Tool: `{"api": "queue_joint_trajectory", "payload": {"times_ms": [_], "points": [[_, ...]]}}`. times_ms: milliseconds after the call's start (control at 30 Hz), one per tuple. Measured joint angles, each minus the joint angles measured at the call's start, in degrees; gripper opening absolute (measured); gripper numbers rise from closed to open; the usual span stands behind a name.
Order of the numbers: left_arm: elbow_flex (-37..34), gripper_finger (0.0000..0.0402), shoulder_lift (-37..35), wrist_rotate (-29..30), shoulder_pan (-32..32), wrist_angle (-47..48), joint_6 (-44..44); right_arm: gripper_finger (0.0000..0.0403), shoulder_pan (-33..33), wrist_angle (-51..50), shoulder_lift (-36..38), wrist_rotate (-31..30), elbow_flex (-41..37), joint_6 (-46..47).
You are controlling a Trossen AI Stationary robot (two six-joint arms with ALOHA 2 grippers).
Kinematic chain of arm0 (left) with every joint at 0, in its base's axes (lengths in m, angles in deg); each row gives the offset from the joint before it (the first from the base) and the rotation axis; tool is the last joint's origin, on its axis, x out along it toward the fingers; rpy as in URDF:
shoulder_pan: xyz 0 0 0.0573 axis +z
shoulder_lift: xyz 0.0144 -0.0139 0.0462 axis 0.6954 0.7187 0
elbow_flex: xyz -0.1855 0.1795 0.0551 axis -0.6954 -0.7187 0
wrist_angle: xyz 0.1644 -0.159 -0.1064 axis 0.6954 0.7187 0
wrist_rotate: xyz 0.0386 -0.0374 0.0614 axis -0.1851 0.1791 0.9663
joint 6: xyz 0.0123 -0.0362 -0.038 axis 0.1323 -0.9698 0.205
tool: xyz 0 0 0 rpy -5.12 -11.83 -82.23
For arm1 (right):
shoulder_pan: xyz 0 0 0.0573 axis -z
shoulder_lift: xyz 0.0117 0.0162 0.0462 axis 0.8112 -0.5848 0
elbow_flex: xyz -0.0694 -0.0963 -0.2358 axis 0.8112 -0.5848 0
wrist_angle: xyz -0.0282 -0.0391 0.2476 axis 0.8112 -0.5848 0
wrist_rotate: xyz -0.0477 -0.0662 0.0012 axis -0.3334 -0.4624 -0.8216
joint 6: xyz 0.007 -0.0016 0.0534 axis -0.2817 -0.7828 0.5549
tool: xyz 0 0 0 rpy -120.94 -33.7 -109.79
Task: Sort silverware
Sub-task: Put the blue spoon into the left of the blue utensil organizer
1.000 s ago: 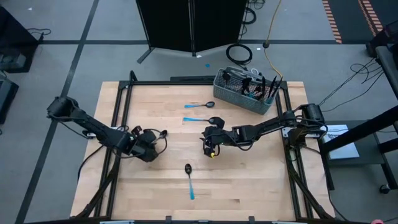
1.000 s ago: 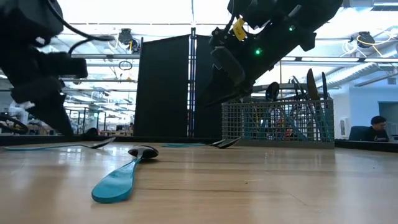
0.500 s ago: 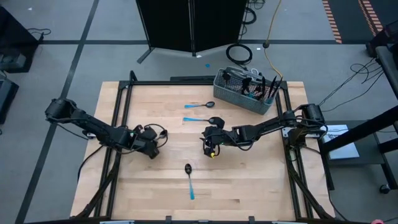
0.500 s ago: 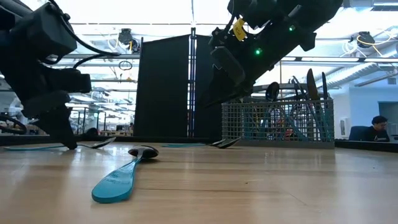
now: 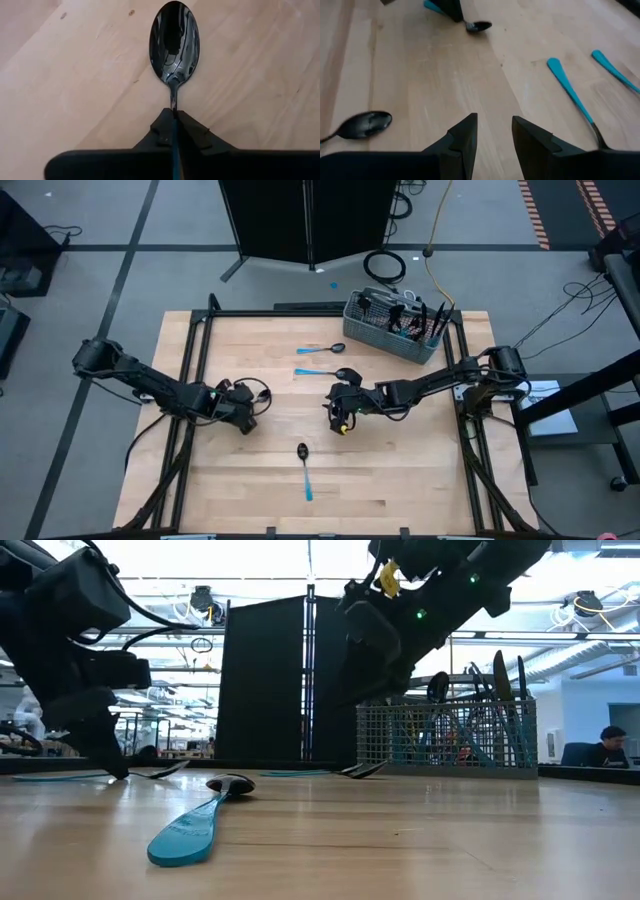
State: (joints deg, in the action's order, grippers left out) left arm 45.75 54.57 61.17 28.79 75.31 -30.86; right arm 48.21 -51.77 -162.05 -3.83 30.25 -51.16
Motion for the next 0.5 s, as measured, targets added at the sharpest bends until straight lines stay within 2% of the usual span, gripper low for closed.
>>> {"api": "queue_joint_trajectory", "payload": {"times_ms": [267, 400, 500], "points": [[5.6, 0.0001, -8.7, 0.4, 1.5, -0.8, 9.7, 0.0114, -0.1, -0.1, 3.8, 0.9, 0.0, 2.4], [5.6, 0.0001, -15.1, -0.4, 4.0, -14.5, 20.8, 0.0114, -0.1, 4.6, 3.9, 0.8, 0.0, 2.0], [4.6, 0.0001, -18.2, -7.2, 7.6, -26.1, 31.0, 0.0114, -0.1, 10.2, 3.9, 0.7, 0.0, 1.1]]}}
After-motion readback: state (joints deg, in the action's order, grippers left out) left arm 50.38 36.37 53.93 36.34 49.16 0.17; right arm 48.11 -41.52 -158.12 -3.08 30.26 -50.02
